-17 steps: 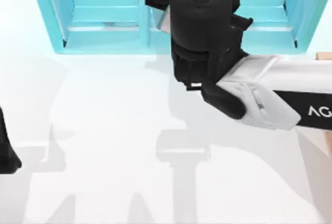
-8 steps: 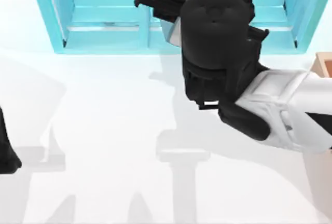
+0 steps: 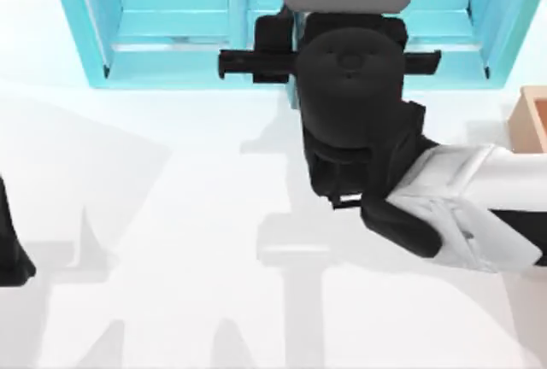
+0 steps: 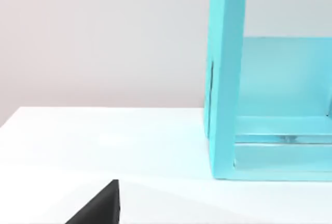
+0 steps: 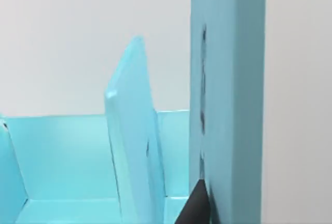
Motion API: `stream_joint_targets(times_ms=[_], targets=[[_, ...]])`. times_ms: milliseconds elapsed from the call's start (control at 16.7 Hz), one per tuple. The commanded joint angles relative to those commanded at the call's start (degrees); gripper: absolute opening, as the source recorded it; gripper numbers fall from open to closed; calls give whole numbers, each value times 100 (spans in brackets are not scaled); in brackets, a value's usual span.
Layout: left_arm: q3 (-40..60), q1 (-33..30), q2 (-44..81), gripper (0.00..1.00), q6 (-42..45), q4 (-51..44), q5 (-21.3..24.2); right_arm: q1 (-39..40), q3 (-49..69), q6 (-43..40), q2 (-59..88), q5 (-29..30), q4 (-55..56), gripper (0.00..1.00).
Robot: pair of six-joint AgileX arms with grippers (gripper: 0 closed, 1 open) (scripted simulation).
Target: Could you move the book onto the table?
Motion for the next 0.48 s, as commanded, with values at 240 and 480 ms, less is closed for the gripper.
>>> stream_joint_targets(times_ms=[240, 480], targets=[[0, 0, 0, 100, 0, 0, 0, -20, -634, -2233, 152, -448, 415, 0], [0, 0, 0, 100, 0, 0, 0, -110, -1423, -4983, 164, -1033, 836, 0]])
